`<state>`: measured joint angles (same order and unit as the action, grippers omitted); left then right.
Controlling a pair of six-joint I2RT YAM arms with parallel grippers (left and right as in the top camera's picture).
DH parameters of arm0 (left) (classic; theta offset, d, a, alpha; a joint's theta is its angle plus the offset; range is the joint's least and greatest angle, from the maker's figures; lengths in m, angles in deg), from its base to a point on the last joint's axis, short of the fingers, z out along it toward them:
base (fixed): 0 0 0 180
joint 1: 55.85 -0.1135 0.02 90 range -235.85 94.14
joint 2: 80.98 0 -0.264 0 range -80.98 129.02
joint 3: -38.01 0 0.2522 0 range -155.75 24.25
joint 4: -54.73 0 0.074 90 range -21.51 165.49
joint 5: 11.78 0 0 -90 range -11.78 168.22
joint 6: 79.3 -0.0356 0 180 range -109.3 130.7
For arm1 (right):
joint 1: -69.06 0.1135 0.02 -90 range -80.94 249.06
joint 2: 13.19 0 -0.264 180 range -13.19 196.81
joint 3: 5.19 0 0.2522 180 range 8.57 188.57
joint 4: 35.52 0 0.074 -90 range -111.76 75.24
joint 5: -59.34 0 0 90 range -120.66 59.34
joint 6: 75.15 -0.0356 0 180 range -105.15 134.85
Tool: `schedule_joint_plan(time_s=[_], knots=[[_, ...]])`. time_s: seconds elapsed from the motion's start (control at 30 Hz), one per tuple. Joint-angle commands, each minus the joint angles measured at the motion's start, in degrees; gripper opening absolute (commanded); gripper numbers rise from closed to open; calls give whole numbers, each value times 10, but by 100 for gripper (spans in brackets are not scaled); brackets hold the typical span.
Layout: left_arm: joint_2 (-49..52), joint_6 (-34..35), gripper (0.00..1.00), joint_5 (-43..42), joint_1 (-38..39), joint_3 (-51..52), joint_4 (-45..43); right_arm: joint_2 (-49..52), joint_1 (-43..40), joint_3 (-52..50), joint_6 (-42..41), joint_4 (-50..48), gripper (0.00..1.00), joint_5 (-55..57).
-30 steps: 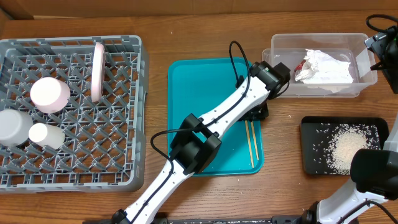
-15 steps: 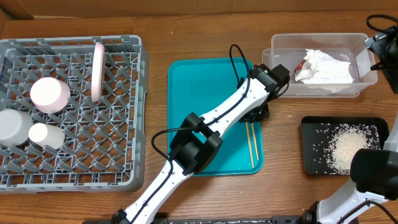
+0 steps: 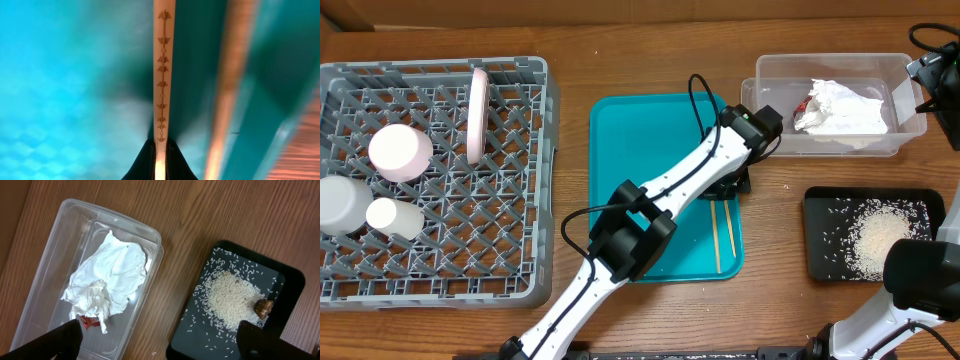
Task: Sort waste into correct bins and load items into the dishwasher
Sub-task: 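Carry the chopstick to the rack and insert it upright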
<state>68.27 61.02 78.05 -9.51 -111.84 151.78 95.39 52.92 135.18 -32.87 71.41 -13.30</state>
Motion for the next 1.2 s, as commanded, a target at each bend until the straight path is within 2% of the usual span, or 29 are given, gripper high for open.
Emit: schedule_joint_plan(time_s=[0.0, 0.17, 0.2, 0.27, 0.4, 0.53, 0.6, 0.77, 0.87, 0.97, 1.17], knots=[[11, -49, 4, 3, -31, -30, 47, -9, -2, 5, 2, 0, 100, 6], [-23, -153, 4, 9, -77, -147, 136, -9, -2, 5, 2, 0, 100, 6], [-37, -215, 4, -6, -90, -165, 136, -9, -2, 5, 2, 0, 100, 6], [-65, -276, 4, -18, -108, -173, 136, -9, -2, 5, 2, 0, 100, 6], [-132, -324, 4, -14, -153, -173, 136, -9, -2, 5, 2, 0, 100, 6], [-221, -402, 4, 8, -240, -167, 136, -9, -2, 5, 2, 0, 100, 6], [-265, -405, 4, 36, -290, -151, 136, -9, -2, 5, 2, 0, 100, 6], [-303, -453, 4, 35, -385, -124, 136, -9, -2, 5, 2, 0, 100, 6], [-304, -467, 4, -7, -454, -75, 135, -9, -2, 5, 2, 0, 100, 6], [-304, -476, 4, -16, -481, -19, 132, -9, -2, 5, 2, 0, 100, 6], [-304, -521, 4, -38, -512, 84, 63, -9, -2, 5, 2, 0, 100, 6]])
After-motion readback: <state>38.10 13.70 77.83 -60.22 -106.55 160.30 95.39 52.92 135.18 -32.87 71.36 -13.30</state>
